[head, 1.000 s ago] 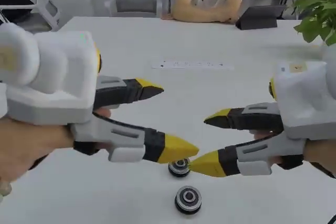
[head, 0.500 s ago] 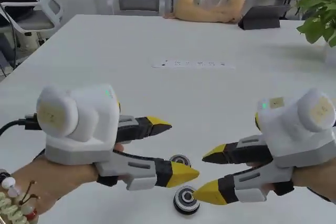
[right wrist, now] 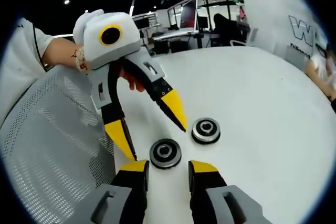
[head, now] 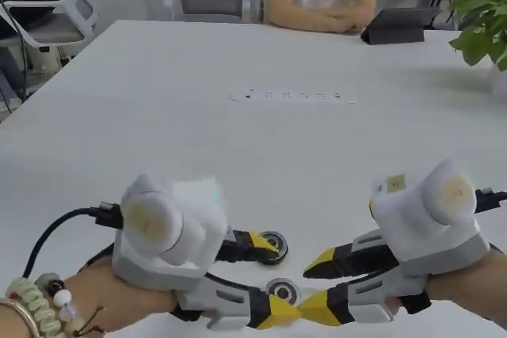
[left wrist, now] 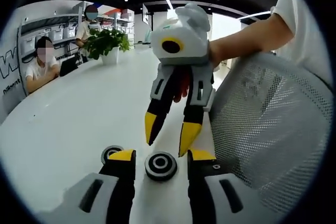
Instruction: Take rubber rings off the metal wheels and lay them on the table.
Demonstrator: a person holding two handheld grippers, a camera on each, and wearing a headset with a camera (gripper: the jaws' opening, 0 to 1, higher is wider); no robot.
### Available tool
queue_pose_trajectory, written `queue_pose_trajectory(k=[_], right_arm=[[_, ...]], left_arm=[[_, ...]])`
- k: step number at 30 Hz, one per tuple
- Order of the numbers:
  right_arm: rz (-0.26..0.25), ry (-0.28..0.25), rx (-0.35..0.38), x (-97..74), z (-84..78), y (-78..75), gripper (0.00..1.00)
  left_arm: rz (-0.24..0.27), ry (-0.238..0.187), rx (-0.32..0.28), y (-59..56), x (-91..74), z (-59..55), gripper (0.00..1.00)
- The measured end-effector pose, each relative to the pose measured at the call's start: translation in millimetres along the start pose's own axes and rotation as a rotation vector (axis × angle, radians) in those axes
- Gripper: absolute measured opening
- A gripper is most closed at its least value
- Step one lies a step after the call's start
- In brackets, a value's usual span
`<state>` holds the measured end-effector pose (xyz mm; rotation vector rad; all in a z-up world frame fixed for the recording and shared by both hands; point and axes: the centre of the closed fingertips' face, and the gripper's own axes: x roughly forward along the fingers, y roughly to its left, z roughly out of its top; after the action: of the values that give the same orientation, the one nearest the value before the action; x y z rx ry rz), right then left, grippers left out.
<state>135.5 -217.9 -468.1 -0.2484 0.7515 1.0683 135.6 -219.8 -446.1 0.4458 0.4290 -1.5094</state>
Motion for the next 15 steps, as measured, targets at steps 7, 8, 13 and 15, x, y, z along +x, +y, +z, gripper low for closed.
queue_pose_trajectory(k=[7,8,13,15], right_arm=[[-0.006,0.032,-0.022,5.4,-6.5,0.5,0.24],[-0.007,0.033,-0.022,5.9,-6.7,0.6,0.23],[-0.011,0.029,-0.031,8.0,-5.6,0.9,0.20],[-0.010,0.030,-0.031,8.7,-5.9,1.3,0.20]], left_arm=[[0.029,0.047,0.024,6.1,3.3,-9.2,0.23],[0.029,0.043,0.015,6.3,3.4,-9.3,0.22],[0.033,0.066,0.036,6.0,5.6,-15.7,0.12],[0.025,0.050,0.022,4.1,4.7,-11.9,0.10]])
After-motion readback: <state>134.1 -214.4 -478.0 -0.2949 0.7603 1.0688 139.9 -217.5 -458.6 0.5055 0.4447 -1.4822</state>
